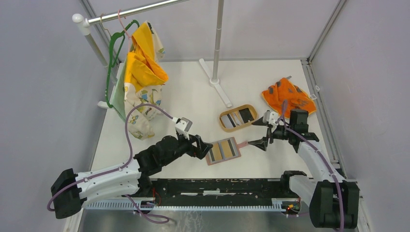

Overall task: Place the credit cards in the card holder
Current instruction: Turn over the card slot in the card holder, then pick up the credit card from the storage box.

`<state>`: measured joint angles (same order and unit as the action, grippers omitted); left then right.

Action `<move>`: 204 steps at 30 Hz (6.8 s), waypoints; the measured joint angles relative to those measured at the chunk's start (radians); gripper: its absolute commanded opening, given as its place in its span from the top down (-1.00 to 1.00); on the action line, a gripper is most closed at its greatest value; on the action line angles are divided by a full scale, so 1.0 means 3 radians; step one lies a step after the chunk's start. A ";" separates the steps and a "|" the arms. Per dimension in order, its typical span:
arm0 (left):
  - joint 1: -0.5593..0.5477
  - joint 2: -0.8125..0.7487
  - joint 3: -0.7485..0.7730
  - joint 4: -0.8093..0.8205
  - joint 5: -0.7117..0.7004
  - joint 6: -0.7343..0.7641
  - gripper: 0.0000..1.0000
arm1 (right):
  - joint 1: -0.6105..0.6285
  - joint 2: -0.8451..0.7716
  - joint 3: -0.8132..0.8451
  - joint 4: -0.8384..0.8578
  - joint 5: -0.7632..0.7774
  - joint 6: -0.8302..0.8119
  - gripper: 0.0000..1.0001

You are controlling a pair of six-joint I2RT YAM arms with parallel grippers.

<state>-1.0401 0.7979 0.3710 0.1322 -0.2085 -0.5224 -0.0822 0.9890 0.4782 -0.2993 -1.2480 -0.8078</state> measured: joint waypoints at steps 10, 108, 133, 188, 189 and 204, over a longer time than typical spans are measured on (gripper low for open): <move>0.0000 -0.0266 -0.0633 0.0553 0.0066 -0.0226 -0.99 | 0.1021 0.0097 -0.0017 0.0268 0.0421 0.0449 -0.96; 0.0000 0.2473 0.0487 0.0963 0.0263 -0.0415 0.89 | 0.1518 0.1619 -0.0605 0.3090 0.1016 0.4968 0.16; 0.0000 0.1984 0.0278 0.0757 0.0022 -0.0500 0.82 | 0.1837 0.2037 -0.0704 0.4294 0.0903 0.5670 0.25; 0.0254 0.1568 0.0148 0.1191 -0.0259 -0.0661 -0.62 | 0.1249 0.2518 0.1865 0.0341 0.1677 0.1839 -0.32; 0.0289 0.1653 0.0193 0.1221 -0.0237 -0.0665 -0.62 | 0.1249 0.2561 0.1879 0.0341 0.1715 0.1865 -0.32; 0.0601 0.2661 0.0800 0.1306 0.0045 -0.0790 -0.41 | 0.1249 0.2777 0.1887 0.0472 0.2249 0.2332 -0.27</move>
<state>-0.8597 1.5963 0.6109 0.5240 -0.1951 -0.7593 0.2924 1.8221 1.0443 -0.1577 -0.5732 -0.1081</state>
